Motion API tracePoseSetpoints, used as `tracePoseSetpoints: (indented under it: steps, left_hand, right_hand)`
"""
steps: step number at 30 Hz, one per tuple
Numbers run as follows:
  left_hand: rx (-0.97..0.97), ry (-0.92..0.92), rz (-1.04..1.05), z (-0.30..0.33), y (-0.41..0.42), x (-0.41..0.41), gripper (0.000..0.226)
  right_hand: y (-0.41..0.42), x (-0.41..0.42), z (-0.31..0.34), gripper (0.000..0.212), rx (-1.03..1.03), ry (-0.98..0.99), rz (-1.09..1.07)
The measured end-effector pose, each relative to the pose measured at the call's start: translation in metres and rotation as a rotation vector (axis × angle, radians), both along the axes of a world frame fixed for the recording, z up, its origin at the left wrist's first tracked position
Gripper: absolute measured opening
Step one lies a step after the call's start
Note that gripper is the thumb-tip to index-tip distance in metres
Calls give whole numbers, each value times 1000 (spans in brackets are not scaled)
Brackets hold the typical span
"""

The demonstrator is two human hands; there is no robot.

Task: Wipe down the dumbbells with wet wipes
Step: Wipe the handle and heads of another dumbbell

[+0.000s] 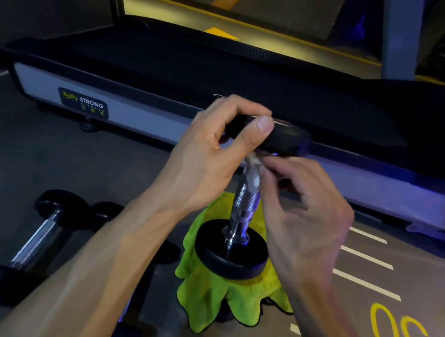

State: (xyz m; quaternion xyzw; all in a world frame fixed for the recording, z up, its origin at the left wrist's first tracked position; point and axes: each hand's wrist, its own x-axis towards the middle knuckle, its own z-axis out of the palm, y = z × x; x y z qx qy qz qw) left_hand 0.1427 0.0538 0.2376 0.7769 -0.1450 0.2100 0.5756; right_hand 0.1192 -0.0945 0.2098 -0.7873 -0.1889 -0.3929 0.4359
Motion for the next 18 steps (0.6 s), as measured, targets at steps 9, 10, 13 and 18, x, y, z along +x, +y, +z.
tracePoseSetpoints:
  steps: [9,10,13,18]
  left_hand:
    - [20,-8,-2,-5,3,3,22]
    - [16,-1,-3,-6,6,5,24]
    - [-1,18,-10,-6,12,8,26]
    - [-11,34,-56,-4,11,5,22]
  right_hand:
    - [-18,-5,-32,19,-205,22,75]
    - [-20,-9,-38,19,-224,71,117]
    - [-20,-12,-31,18,-280,107,139]
    - [3,9,0,18,-314,-66,13]
